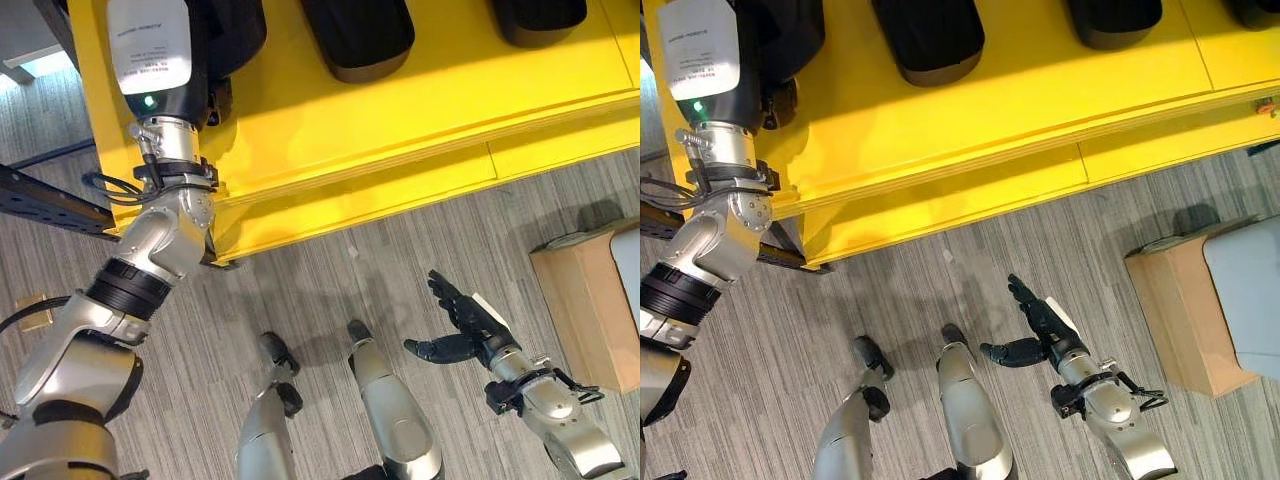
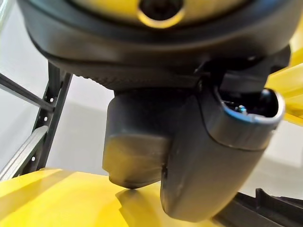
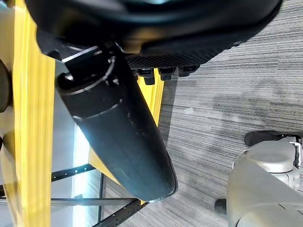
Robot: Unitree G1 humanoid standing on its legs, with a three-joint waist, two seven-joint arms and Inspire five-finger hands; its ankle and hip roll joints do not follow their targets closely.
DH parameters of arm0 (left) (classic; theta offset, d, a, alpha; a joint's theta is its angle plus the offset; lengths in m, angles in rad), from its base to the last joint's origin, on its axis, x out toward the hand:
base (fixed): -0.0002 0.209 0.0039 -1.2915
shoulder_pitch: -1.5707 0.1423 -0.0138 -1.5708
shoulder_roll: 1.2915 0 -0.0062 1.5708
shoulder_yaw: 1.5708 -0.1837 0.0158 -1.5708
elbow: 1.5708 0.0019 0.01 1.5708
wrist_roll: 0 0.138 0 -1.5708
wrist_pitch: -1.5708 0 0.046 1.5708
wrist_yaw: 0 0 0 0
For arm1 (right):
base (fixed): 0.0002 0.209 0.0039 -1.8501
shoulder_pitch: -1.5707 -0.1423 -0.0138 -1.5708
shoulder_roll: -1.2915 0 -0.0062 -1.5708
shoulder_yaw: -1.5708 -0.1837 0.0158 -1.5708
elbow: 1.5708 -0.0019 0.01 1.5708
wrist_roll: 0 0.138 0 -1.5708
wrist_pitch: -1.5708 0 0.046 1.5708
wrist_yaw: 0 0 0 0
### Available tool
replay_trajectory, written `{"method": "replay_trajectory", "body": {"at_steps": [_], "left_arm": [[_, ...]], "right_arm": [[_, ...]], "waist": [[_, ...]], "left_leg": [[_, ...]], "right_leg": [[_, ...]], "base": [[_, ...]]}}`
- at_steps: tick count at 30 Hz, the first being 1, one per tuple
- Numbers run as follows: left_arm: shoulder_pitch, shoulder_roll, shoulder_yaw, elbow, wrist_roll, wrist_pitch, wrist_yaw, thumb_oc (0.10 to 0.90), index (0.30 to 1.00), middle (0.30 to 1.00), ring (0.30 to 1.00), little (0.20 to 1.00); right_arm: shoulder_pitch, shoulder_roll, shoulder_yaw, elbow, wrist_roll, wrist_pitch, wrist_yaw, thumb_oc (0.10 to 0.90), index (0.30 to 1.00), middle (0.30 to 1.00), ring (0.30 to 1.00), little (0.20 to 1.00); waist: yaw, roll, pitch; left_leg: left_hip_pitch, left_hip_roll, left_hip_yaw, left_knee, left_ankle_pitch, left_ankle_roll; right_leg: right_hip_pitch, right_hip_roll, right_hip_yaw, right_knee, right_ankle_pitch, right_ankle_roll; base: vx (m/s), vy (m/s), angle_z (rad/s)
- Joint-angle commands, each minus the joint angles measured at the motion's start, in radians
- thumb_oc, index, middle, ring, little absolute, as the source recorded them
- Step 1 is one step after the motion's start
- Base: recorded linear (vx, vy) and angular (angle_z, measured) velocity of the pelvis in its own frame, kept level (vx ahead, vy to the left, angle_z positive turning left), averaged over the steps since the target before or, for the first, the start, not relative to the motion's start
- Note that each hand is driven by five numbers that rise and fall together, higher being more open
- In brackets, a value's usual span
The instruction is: Move parts from the plastic box to the shelf.
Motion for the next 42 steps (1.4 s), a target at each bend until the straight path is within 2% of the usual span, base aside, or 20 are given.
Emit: {"method": "replay_trajectory", "body": {"at_steps": [1,12,21,27,33,36,42], "left_arm": [[-0.054,0.003,0.008,-0.006,-0.012,0.004,-0.018,0.400,0.300,0.300,0.300,0.300],[-0.038,-0.051,-0.007,0.118,-0.012,0.048,-0.092,0.400,0.300,0.300,0.300,0.300],[0.023,-0.066,-0.005,0.131,0.007,0.092,-0.160,0.400,0.300,0.300,0.300,0.300],[0.074,-0.082,0.007,0.125,0.009,0.103,-0.150,0.400,0.300,0.300,0.300,0.300],[0.138,-0.113,0.040,0.115,-0.050,0.111,-0.111,0.400,0.300,0.300,0.300,0.300],[0.152,-0.127,0.042,0.111,-0.052,0.095,-0.101,0.400,0.300,0.300,0.300,0.300],[0.153,-0.129,0.041,0.095,-0.053,0.114,-0.109,0.400,0.300,0.300,0.300,0.300]], "right_arm": [[-0.010,-0.016,-0.046,-0.078,0.033,-0.066,-0.015,0.900,1.000,1.000,1.000,1.000],[-0.052,0.000,-0.012,-0.072,0.034,-0.040,-0.044,0.900,1.000,1.000,1.000,1.000],[-0.062,0.001,-0.008,-0.078,0.032,-0.028,-0.039,0.900,1.000,1.000,1.000,1.000],[-0.068,0.002,-0.002,-0.078,0.032,-0.027,-0.039,0.900,1.000,1.000,1.000,1.000],[-0.073,0.009,0.005,-0.077,0.026,-0.023,-0.043,0.900,1.000,1.000,1.000,1.000],[-0.077,0.008,0.006,-0.075,0.031,-0.025,-0.054,0.900,1.000,1.000,1.000,1.000],[-0.081,0.009,0.007,-0.070,0.022,-0.024,-0.047,0.900,1.000,1.000,1.000,1.000]], "waist": [[-0.010,-0.014,-0.051],[0.001,-0.016,-0.059],[0.005,-0.011,-0.060],[0.010,-0.010,-0.062],[0.015,-0.009,-0.062],[0.015,-0.012,-0.059],[0.009,-0.009,-0.059]], "left_leg": [[-0.012,0.032,-0.074,0.121,-0.145,-0.027],[-0.004,0.034,-0.070,0.115,-0.149,-0.025],[0.011,0.035,-0.066,0.104,-0.150,-0.023],[0.017,0.035,-0.066,0.097,-0.149,-0.022],[0.017,0.035,-0.070,0.102,-0.153,-0.019],[0.016,0.035,-0.070,0.104,-0.153,-0.018],[0.023,0.036,-0.062,0.100,-0.155,-0.018]], "right_leg": [[0.001,-0.012,-0.089,-0.044,0.023,-0.021],[0.006,-0.010,-0.098,-0.042,0.016,-0.025],[0.015,-0.010,-0.099,-0.044,0.011,-0.027],[0.018,-0.011,-0.103,-0.041,0.006,-0.031],[0.010,-0.006,-0.107,-0.017,-0.009,-0.040],[0.006,-0.004,-0.110,-0.012,-0.010,-0.043],[0.005,-0.004,-0.106,-0.014,-0.009,-0.042]], "base": [[-0.06,-0.021,-0.08],[-0.02,-0.014,0.03],[0.00,0.000,0.00],[0.00,0.000,0.00],[0.00,0.000,0.00],[0.00,0.000,0.00],[0.00,0.015,-0.01]]}}
